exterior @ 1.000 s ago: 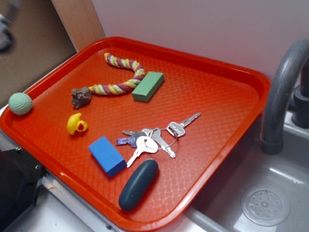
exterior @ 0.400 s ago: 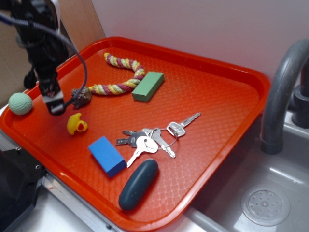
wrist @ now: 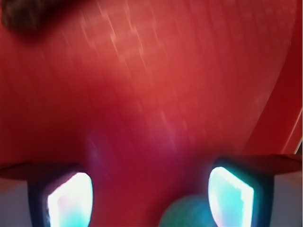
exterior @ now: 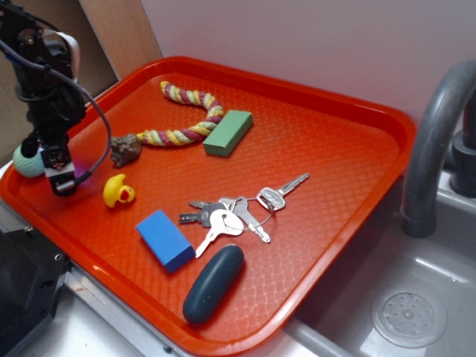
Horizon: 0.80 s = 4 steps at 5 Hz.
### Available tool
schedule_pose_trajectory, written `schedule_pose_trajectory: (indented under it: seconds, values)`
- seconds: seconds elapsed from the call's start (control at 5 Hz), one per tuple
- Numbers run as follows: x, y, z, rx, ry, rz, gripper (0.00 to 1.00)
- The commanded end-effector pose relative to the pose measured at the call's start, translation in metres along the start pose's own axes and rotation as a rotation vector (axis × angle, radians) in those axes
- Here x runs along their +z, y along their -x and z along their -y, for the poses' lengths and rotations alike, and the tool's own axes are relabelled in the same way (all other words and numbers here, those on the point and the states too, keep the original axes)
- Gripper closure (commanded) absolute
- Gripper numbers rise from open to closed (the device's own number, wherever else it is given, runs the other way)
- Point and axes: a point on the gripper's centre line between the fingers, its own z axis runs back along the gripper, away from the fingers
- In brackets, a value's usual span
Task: Grab the green ball.
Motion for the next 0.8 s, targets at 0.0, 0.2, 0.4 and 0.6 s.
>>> schedule_pose_trajectory:
  seconds: [0.0, 0.2, 0.4, 0.6]
  values:
    - [0.044, 0.014, -0.016, 0.016, -0.016, 0.100, 0.00]
    - [0.044, 0.018, -0.017, 0.013, -0.013, 0.094, 0.00]
    - [0.026, 0.015, -0.015, 0.003, -0.033, 0.067, 0.00]
    - [0.007, -0.004, -0.009, -0.034, 0.010, 0.131, 0.00]
